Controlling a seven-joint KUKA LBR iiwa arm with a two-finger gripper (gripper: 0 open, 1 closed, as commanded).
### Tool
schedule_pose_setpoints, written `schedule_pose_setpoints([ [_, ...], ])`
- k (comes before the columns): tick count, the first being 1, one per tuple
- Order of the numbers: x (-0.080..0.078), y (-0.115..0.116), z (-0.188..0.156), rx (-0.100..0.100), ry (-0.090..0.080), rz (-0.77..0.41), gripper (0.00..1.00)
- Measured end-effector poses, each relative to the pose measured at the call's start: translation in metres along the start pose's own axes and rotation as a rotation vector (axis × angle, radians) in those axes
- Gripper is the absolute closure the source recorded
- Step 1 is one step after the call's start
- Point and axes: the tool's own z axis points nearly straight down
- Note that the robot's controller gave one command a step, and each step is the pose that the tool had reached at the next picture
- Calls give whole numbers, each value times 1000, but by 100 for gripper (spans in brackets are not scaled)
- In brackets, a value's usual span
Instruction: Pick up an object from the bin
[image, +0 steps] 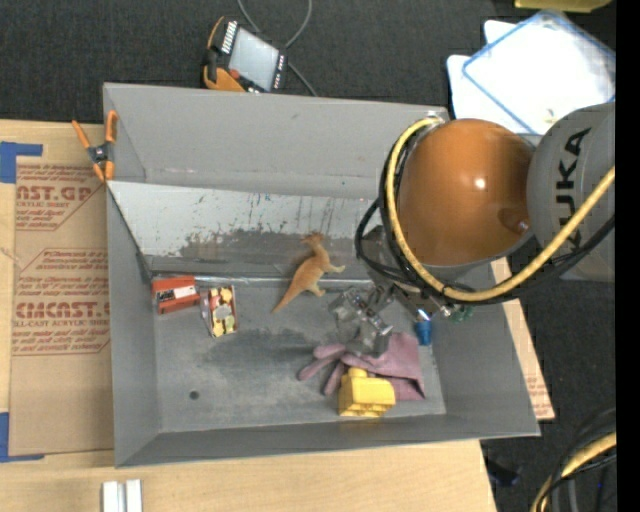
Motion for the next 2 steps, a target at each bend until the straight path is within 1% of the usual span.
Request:
schedule_pose_setpoints([
  [1, -27, 29, 32, -7, 6, -73, 0],
  [2, -27, 28, 31, -6, 4, -71, 0],
])
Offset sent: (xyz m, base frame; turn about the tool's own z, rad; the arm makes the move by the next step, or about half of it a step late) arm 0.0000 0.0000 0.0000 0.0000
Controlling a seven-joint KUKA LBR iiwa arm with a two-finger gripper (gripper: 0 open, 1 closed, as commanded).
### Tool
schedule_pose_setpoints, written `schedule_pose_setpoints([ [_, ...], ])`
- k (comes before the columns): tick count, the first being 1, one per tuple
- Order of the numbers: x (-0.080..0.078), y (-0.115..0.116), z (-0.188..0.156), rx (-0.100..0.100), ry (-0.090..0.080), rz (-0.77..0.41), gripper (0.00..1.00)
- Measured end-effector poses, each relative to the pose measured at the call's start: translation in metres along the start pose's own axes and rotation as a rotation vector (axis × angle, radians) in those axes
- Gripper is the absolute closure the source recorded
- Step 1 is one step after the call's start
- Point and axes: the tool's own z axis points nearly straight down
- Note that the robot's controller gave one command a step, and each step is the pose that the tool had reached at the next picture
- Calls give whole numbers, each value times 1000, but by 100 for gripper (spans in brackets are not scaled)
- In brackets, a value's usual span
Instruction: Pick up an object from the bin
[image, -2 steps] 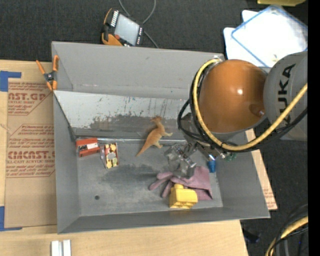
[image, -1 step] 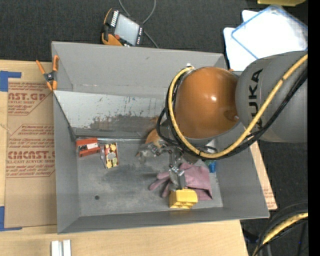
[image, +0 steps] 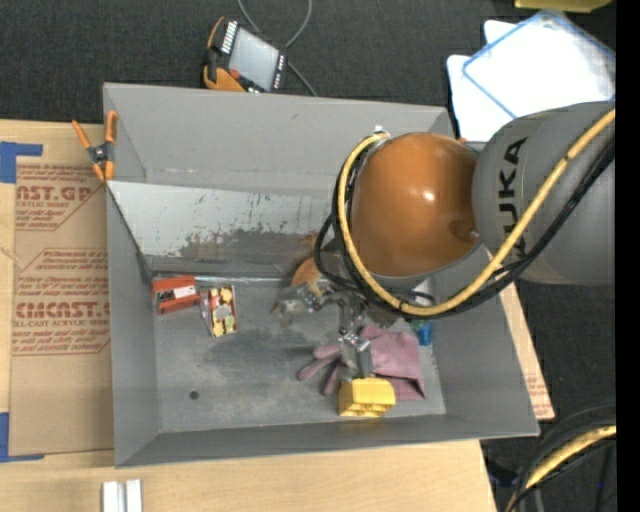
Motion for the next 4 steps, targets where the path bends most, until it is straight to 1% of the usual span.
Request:
schedule_pose_setpoints([
  [1, 17, -38, 9, 0, -2, -325, 0],
  [2, 6, -6, -36, -1, -3, -30, 0],
  [3, 39, -48, 29, 0, -2, -429, 0],
  [4, 23, -21, 27, -3, -5, -36, 0],
])
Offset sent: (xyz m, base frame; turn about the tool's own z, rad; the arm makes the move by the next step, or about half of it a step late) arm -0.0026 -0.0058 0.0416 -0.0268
